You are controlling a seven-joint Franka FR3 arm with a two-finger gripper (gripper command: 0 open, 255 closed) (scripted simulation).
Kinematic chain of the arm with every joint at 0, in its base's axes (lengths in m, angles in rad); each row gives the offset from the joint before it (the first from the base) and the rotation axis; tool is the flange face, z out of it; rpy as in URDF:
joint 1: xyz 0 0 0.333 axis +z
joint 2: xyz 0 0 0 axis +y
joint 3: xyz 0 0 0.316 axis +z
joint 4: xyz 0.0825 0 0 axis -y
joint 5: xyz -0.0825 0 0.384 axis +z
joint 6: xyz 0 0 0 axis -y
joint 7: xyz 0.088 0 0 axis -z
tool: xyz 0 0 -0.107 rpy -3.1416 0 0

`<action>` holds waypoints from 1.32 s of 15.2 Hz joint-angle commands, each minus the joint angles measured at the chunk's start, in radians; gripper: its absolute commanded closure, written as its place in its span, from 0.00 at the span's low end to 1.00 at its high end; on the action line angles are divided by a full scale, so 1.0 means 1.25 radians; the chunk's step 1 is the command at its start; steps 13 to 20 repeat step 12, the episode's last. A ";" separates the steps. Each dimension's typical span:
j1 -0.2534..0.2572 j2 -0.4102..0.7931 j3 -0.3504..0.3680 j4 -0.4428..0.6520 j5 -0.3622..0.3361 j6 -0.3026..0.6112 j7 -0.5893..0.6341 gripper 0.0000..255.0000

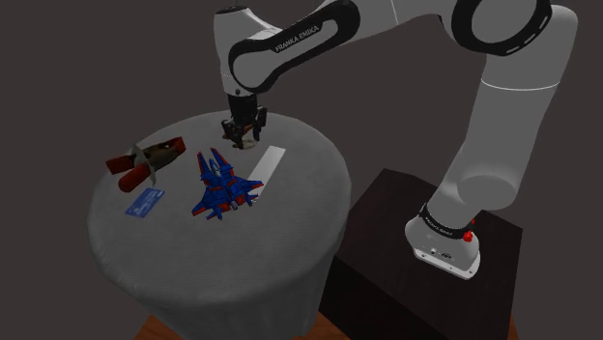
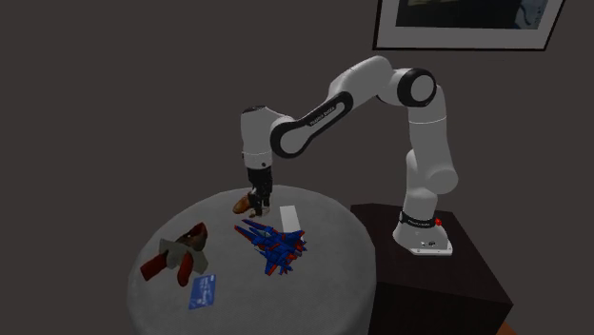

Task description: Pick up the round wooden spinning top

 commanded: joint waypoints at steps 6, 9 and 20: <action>-0.003 -0.024 0.002 0.046 0.007 -0.070 -0.005 1.00; -0.003 -0.033 0.002 0.068 0.010 -0.100 -0.006 1.00; -0.003 -0.036 0.002 0.076 0.011 -0.111 -0.006 1.00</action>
